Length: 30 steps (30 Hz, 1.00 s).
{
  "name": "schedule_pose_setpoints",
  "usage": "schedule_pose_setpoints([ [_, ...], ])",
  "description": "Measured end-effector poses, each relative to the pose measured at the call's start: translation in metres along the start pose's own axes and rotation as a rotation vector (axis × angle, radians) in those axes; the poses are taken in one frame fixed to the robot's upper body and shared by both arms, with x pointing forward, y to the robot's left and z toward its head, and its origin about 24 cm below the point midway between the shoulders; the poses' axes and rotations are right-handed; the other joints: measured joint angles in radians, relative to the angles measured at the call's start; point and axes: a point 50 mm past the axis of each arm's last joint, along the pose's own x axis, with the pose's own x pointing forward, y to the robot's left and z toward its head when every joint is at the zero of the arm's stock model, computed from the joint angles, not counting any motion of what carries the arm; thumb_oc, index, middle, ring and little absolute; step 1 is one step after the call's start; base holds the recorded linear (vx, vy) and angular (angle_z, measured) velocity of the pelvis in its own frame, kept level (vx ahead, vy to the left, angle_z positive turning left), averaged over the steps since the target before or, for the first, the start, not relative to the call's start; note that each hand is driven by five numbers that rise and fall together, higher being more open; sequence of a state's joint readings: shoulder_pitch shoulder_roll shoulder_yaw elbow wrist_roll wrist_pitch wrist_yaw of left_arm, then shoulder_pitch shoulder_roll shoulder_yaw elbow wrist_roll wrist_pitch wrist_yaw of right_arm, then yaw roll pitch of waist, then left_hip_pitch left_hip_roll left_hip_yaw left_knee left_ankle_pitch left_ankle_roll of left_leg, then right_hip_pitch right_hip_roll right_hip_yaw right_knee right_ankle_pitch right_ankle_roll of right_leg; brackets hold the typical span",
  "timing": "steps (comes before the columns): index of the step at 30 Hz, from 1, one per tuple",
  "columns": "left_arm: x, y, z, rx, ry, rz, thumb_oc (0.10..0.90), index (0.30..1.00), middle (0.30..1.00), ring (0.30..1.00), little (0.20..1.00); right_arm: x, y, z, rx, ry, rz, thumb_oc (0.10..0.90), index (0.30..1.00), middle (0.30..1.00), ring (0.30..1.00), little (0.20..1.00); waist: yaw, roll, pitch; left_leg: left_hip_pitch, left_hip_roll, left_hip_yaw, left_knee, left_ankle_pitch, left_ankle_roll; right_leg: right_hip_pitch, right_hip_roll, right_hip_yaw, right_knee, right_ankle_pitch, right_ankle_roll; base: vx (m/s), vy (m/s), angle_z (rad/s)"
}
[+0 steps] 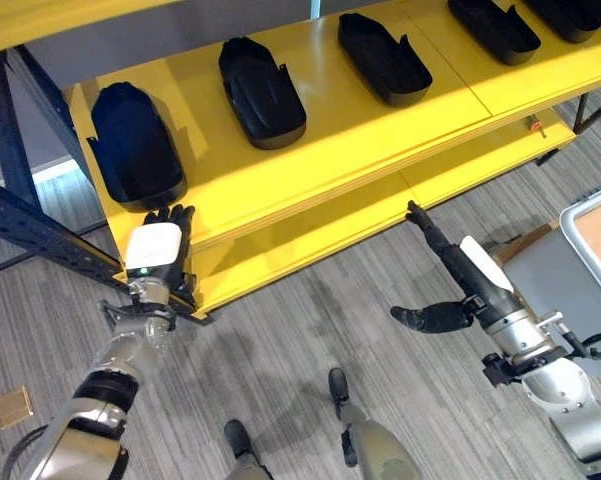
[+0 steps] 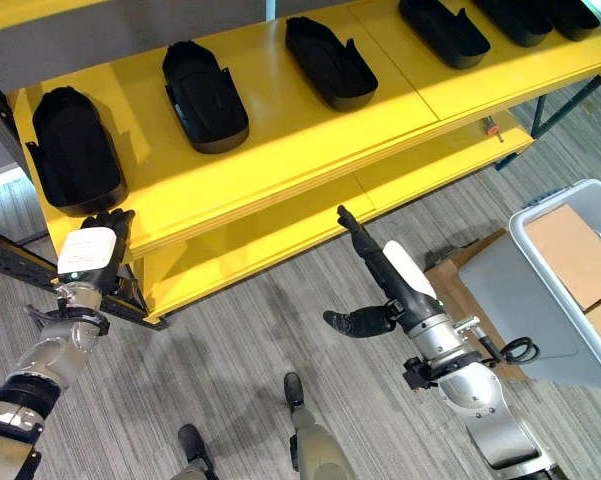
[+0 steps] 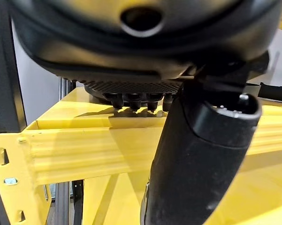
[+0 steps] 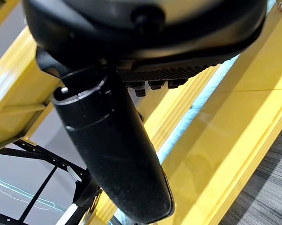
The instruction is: Move parts from the plastic box to the shelf.
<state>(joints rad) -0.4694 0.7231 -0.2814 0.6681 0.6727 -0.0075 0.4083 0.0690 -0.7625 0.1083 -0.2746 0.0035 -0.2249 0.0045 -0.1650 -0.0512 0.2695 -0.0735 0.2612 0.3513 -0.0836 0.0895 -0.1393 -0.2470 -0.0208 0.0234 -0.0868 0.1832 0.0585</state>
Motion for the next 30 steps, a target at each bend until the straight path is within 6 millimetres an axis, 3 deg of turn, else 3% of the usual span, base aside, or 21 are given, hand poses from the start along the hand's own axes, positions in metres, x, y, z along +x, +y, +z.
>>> schedule_pose_setpoints([
  [26, 0.013, 0.016, 0.0, 0.028, -0.003, 0.052, 0.9, 1.0, 1.0, 1.0, 1.0, 0.001, -0.001, 0.001, -0.009, -0.005, 0.006, 0.9, 1.0, 1.0, 1.0, 1.0, 0.001, -0.007, 0.019, -0.019, -0.001, 0.0, 0.0, 0.0, 0.0, -0.018, 0.002, 0.001, 0.0, 0.007, -0.006, 0.0, 0.0, 0.0],
  [30, 0.01, 0.016, 0.004, -0.036, -0.006, 0.061, 0.9, 1.0, 1.0, 1.0, 1.0, 0.001, -0.001, 0.001, -0.009, -0.006, 0.006, 0.9, 1.0, 1.0, 1.0, 1.0, 0.002, -0.008, 0.019, -0.019, -0.001, 0.0, 0.0, 0.0, 0.0, -0.017, 0.001, 0.0, 0.0, 0.007, -0.006, 0.01, 0.002, 0.0],
])
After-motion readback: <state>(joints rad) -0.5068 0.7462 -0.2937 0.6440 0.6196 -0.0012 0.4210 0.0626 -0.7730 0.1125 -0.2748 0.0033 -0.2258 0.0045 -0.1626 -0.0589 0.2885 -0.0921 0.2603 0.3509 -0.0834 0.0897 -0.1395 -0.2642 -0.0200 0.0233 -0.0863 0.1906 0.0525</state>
